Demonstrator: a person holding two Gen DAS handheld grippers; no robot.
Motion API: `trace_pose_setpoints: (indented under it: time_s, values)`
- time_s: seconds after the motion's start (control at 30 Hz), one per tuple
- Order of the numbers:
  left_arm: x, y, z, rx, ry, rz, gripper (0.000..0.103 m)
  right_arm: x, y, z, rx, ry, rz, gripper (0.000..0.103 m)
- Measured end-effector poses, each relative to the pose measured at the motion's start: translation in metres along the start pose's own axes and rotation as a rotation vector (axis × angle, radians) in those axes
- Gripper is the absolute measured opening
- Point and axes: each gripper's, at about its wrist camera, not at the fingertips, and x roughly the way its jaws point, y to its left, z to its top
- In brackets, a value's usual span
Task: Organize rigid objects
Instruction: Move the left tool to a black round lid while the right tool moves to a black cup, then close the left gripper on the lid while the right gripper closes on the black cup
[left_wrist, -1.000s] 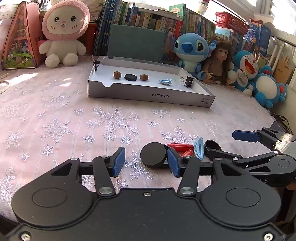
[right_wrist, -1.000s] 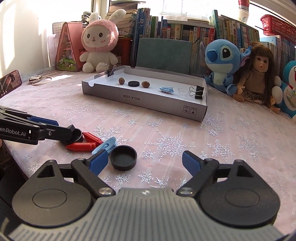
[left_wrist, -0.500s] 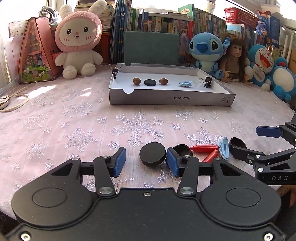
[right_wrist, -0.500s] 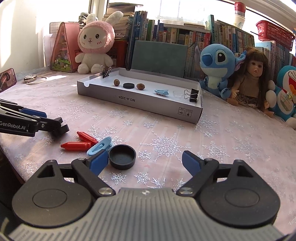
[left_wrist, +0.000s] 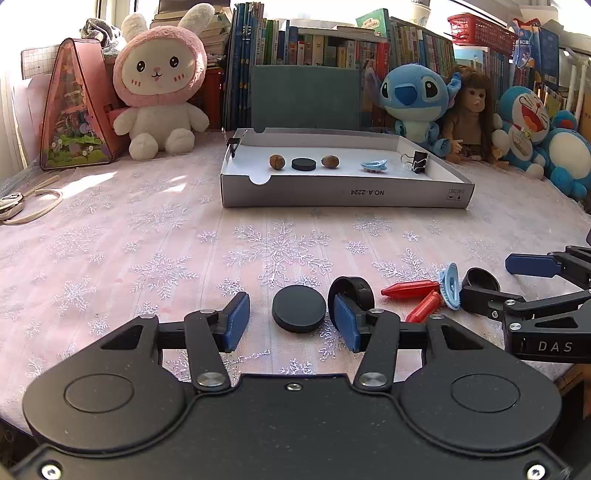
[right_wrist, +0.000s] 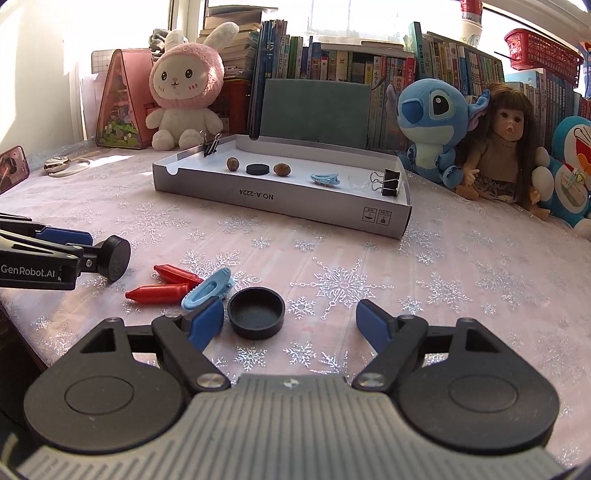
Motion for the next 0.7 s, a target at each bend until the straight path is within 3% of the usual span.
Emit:
trace_pose_setpoints:
  time_s: [0.3, 0.43, 0.7]
  values:
    - [0.002, 0.0, 0.0, -0.012, -0.002, 0.004, 0.052, -0.002, 0.003, -0.001, 0.009, -0.01, 0.022, 0.07]
    - [0.002, 0.001, 0.001, -0.015, -0.003, -0.004, 0.051, -0.003, 0.006, -0.002, 0.007, -0.018, 0.029, 0.058]
    - [0.0, -0.002, 0.001, -0.005, -0.006, -0.015, 0.03, -0.003, 0.011, -0.001, 0.004, -0.025, 0.039, 0.039]
